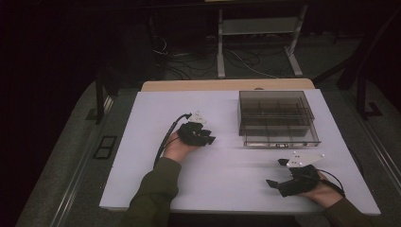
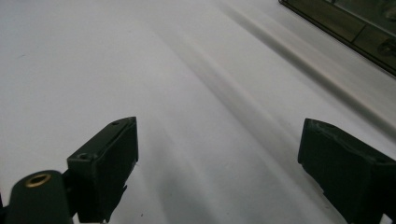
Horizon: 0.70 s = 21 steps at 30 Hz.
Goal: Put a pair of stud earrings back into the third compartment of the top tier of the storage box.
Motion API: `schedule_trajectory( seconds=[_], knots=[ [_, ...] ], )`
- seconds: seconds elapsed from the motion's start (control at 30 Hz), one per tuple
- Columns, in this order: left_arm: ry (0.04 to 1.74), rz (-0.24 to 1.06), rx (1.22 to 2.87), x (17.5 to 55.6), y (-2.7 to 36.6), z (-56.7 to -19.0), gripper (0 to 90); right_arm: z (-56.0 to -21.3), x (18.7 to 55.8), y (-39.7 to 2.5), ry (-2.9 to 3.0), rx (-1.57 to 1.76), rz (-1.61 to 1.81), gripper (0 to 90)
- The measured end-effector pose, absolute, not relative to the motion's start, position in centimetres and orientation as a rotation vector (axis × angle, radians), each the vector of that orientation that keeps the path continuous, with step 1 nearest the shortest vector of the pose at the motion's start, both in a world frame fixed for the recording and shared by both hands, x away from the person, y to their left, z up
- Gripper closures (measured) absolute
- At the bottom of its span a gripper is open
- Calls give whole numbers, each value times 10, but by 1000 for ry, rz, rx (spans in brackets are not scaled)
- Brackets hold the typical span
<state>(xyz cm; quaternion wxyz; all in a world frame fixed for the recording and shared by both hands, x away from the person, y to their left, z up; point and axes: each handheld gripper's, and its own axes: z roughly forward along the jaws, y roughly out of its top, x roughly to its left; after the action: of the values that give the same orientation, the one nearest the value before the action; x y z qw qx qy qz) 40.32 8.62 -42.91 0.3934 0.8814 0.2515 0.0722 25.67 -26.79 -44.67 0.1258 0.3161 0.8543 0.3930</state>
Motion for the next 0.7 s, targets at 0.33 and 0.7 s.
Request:
schedule_trajectory(
  seconds=[0.33, 0.7],
  knots=[
    [614, 179, 2263, 402, 85, -435, 649, -446, 257, -268, 2486, 922, 1147, 116],
    [621, 187, 2284, 404, 85, -442, 663, -447, 257, -268, 2488, 920, 1146, 116]
  ],
)
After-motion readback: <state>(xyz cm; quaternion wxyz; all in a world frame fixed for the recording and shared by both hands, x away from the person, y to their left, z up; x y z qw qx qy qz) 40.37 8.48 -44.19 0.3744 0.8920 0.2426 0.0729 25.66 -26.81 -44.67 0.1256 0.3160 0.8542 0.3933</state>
